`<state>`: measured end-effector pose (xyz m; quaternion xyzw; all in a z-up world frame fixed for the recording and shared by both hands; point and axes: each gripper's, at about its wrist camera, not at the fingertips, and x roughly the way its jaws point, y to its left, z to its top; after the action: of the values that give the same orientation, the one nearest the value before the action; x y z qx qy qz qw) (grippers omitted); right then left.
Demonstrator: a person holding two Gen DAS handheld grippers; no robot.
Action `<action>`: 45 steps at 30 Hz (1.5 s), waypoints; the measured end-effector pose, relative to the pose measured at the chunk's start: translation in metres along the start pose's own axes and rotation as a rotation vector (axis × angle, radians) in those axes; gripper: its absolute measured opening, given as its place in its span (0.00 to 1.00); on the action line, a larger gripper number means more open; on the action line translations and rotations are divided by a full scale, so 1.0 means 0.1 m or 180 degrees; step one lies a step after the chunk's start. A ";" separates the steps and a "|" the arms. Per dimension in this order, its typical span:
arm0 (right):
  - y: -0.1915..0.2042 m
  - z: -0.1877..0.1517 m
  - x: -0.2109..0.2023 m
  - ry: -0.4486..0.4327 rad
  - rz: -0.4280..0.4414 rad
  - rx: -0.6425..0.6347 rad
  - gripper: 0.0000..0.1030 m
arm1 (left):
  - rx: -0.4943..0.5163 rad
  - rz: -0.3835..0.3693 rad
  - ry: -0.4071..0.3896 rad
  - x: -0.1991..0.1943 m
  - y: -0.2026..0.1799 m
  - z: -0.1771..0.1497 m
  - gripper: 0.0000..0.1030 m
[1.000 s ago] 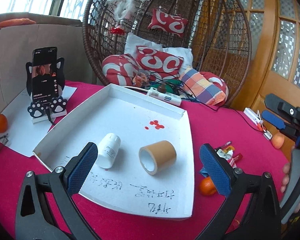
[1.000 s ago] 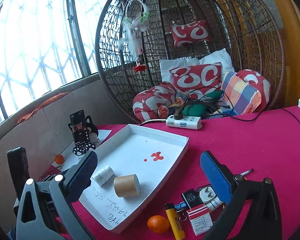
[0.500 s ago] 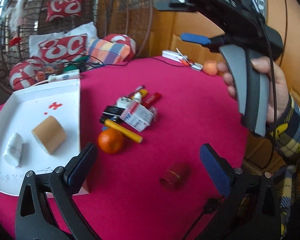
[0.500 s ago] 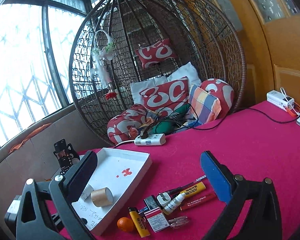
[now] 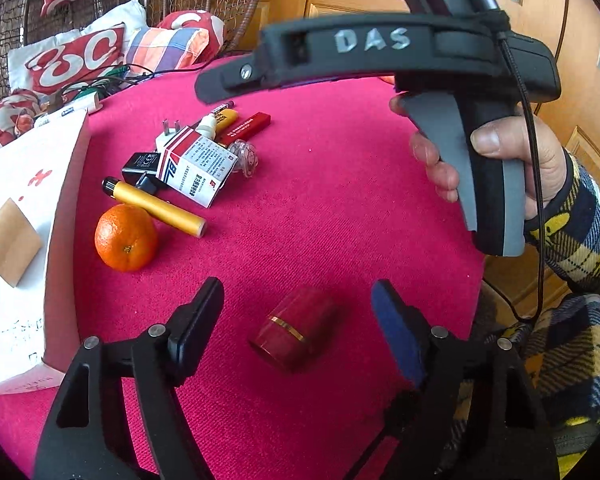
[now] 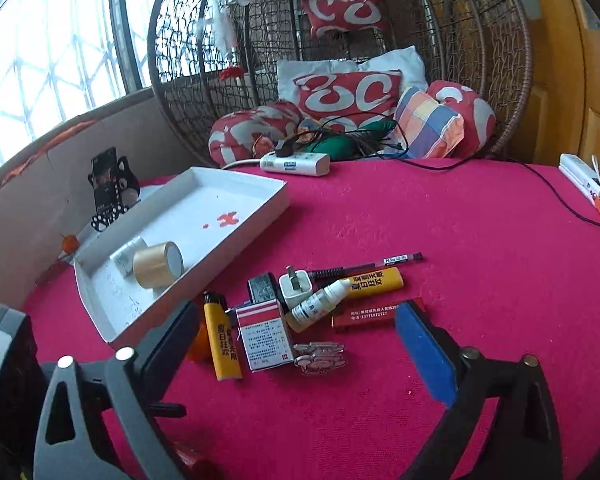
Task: Organize rigid objects
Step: 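Move both grippers back toward the scattered items on the table, then grasp the red canister with the left gripper while the right gripper grasps the white-red medicine box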
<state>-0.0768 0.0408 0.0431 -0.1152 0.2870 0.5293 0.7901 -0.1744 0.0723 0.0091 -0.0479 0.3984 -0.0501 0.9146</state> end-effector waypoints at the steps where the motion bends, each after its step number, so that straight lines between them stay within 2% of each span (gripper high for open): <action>1: 0.02 -0.01 0.06 0.0083 0.0038 -0.0039 0.62 | -0.0002 -0.0016 -0.0004 -0.01 0.01 0.00 0.75; 2: 0.02 -0.03 0.12 0.0163 0.0090 -0.0059 0.58 | -0.0004 -0.0026 -0.0008 -0.02 0.01 0.00 0.75; 7: 0.10 -0.07 0.30 0.0343 0.0218 -0.0188 0.57 | -0.0009 -0.0016 0.0010 -0.03 0.03 -0.02 0.75; 8: 0.12 -0.08 0.34 0.0370 0.0213 -0.0224 0.57 | -0.0002 -0.0021 0.0024 -0.02 0.02 -0.01 0.73; 10: 0.15 -0.08 0.42 0.0448 0.0221 -0.0261 0.55 | 0.0024 -0.0042 0.0077 0.01 0.00 -0.02 0.60; 11: 0.17 -0.08 0.46 0.0491 0.0239 -0.0266 0.54 | 0.0039 -0.0041 0.0104 0.03 -0.01 -0.03 0.58; 12: 0.18 -0.09 0.50 0.0521 0.0236 -0.0280 0.52 | 0.0056 -0.0027 0.0138 0.05 -0.02 -0.04 0.57; 14: 0.20 -0.11 0.56 0.0599 0.0180 -0.0329 0.43 | 0.0103 0.0053 0.0163 0.07 -0.04 -0.05 0.44; 15: 0.18 -0.13 0.59 0.0646 0.0178 -0.0312 0.32 | 0.0095 0.0048 0.0155 0.06 -0.05 -0.06 0.44; 24: 0.07 -0.02 0.26 0.0321 0.0252 -0.0079 0.32 | -0.0036 0.0068 -0.0016 -0.04 0.02 0.00 0.44; 33: 0.07 0.18 -0.12 -0.0091 0.0322 0.0088 0.32 | -0.0173 0.0214 -0.0340 -0.34 0.07 0.10 0.44; 45: 0.14 0.21 -0.14 -0.0133 0.0399 0.0109 0.32 | -0.0421 0.0383 -0.0603 -0.66 0.28 0.10 0.44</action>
<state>-0.0867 0.0460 0.0704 -0.0725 0.2860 0.5750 0.7631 -0.2101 0.1089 0.0603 -0.0886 0.3149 0.0359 0.9443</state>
